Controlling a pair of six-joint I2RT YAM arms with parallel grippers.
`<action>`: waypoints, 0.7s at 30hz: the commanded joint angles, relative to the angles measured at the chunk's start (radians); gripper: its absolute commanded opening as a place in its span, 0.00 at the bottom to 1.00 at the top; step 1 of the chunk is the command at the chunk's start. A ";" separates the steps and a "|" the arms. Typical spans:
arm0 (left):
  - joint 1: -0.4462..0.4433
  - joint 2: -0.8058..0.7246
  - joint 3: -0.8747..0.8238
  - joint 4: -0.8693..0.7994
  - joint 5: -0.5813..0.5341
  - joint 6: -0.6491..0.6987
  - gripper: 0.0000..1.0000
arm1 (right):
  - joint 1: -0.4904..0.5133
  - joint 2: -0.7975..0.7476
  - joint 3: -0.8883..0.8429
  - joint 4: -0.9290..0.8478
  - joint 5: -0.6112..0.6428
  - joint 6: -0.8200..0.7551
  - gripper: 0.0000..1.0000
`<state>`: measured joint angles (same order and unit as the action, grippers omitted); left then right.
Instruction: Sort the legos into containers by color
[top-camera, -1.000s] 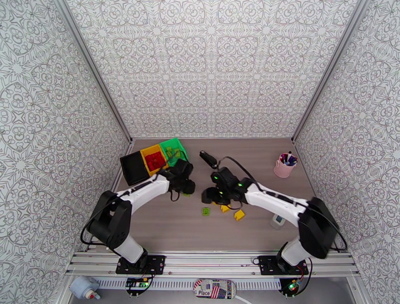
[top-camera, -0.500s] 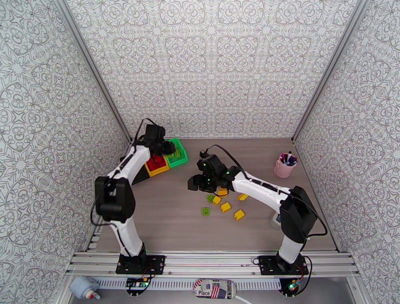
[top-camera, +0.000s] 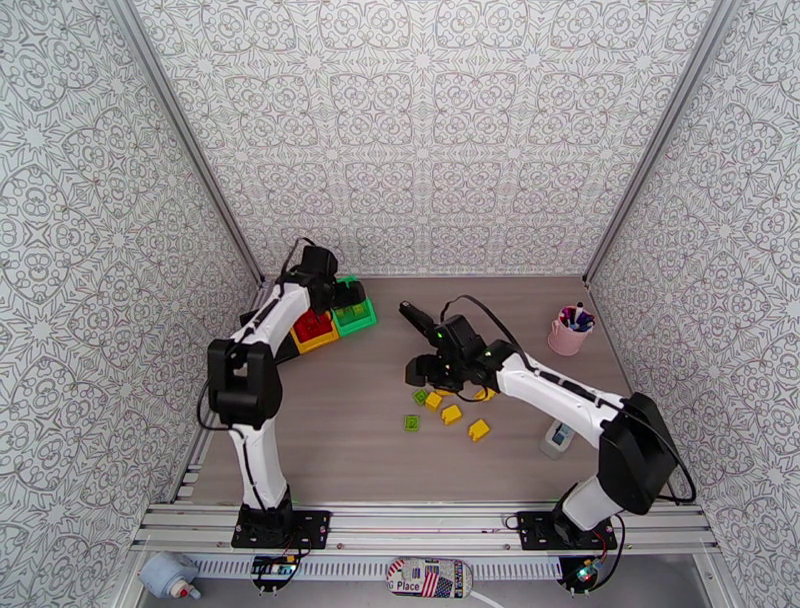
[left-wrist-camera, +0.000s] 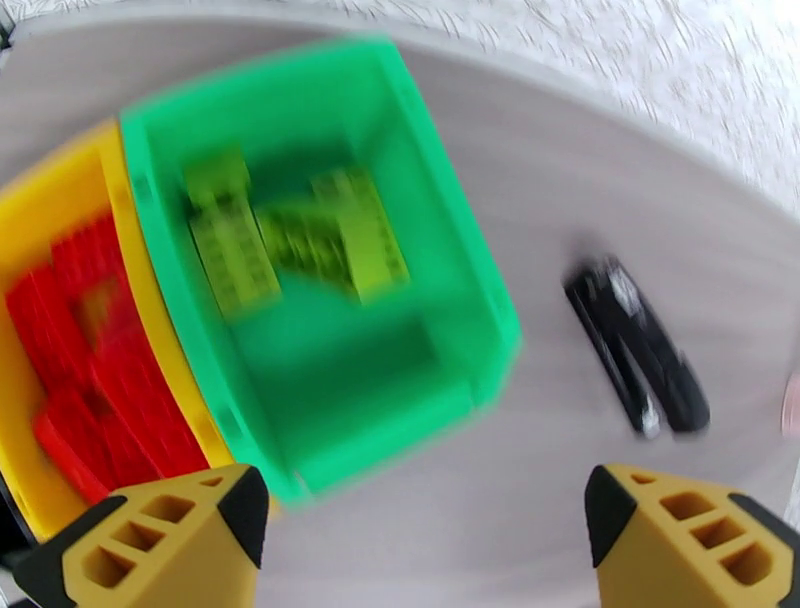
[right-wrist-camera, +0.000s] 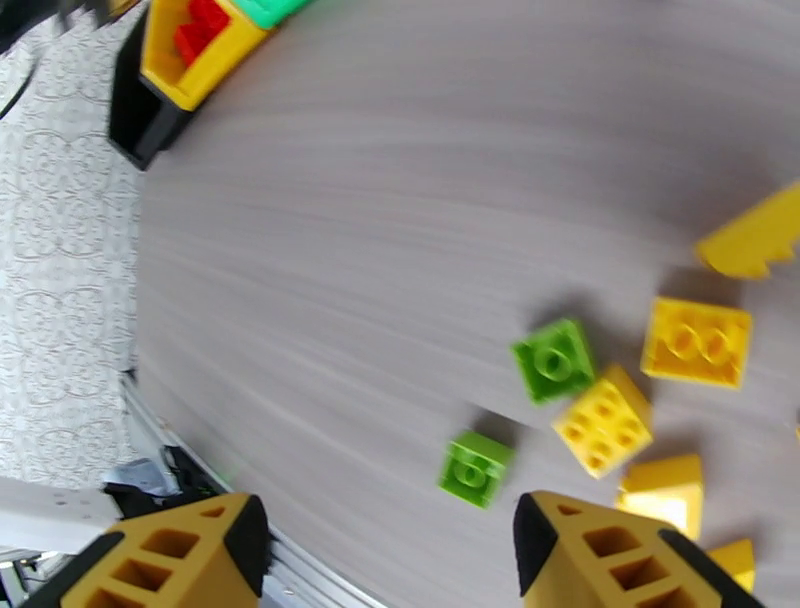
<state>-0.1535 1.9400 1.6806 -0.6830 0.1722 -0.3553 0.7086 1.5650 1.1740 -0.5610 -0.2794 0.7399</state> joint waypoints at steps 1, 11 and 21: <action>-0.059 -0.128 -0.141 0.045 -0.044 0.008 0.89 | -0.015 -0.048 -0.040 -0.073 0.081 -0.030 0.70; -0.366 -0.327 -0.545 0.082 -0.186 -0.120 0.88 | -0.056 -0.173 -0.129 -0.139 0.146 -0.056 0.73; -0.654 -0.311 -0.614 0.031 -0.294 -0.308 0.86 | -0.073 -0.259 -0.228 -0.142 0.148 -0.043 0.75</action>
<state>-0.7727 1.6360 1.0767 -0.6285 -0.0669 -0.5777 0.6418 1.3418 0.9756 -0.6888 -0.1516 0.6991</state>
